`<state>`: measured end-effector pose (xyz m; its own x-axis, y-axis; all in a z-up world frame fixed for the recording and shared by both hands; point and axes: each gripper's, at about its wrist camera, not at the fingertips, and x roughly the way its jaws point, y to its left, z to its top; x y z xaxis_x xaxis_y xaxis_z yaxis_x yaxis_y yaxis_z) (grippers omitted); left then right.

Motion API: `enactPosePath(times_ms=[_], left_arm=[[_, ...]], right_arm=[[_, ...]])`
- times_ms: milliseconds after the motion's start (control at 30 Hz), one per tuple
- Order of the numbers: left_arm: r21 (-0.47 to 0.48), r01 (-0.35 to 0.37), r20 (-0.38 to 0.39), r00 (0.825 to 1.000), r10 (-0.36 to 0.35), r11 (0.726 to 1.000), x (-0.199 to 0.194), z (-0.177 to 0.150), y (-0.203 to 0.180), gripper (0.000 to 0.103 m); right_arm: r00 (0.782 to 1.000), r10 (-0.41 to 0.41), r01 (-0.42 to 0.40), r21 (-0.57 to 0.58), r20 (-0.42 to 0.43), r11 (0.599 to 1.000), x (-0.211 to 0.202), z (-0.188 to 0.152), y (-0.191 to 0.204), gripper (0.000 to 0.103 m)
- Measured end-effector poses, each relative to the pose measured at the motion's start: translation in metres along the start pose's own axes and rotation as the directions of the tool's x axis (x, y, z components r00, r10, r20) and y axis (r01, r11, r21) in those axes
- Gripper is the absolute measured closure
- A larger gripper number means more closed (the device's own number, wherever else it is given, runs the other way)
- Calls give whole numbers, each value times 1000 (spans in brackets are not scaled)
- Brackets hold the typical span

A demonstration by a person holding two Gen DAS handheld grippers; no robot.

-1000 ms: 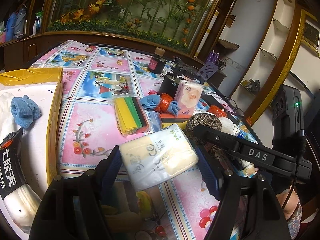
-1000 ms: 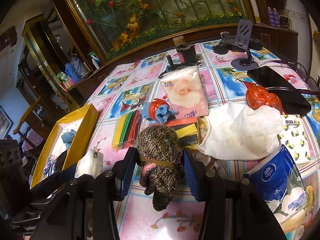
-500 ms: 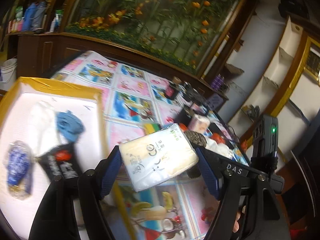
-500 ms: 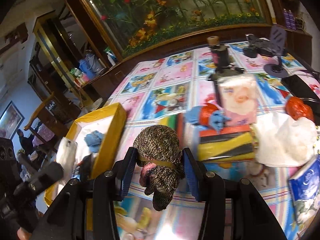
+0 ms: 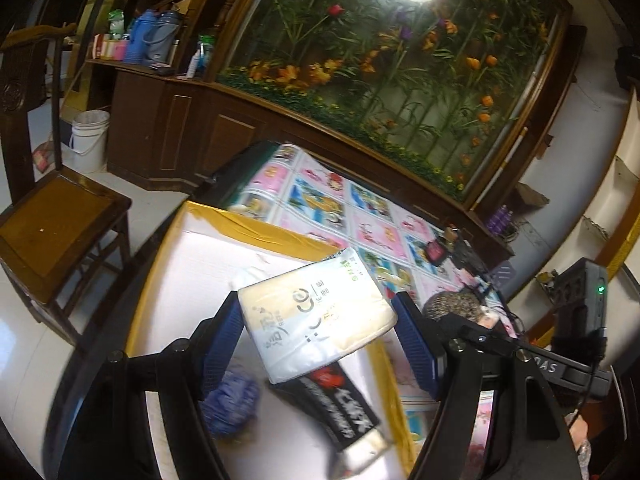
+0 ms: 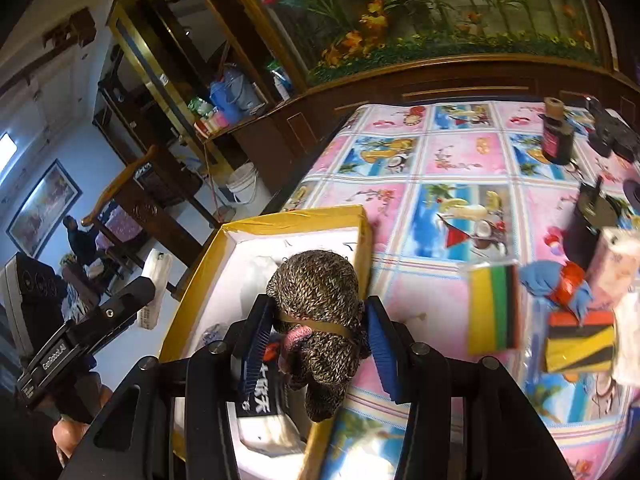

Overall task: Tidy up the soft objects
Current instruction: 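Carry the packet and plush into the white box and open both tools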

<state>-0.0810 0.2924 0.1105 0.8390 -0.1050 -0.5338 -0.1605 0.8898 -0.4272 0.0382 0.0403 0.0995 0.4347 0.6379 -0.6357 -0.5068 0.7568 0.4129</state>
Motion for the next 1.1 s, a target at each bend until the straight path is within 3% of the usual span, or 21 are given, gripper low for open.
enactPosePath(times_ms=[267, 533, 1100], left_arm=[[-40, -89, -104, 991, 85, 995, 37, 21, 43, 29], [-85, -135, -186, 975, 118, 987, 68, 13, 63, 29], [-27, -184, -201, 964, 175, 982, 83, 5, 56, 29]], right_arm=[[995, 24, -21, 29, -96, 999, 65, 35, 21, 52], [985, -11, 22, 60, -174, 998, 131, 50, 22, 52], [985, -46, 51, 25, -165, 998, 160, 60, 36, 52]])
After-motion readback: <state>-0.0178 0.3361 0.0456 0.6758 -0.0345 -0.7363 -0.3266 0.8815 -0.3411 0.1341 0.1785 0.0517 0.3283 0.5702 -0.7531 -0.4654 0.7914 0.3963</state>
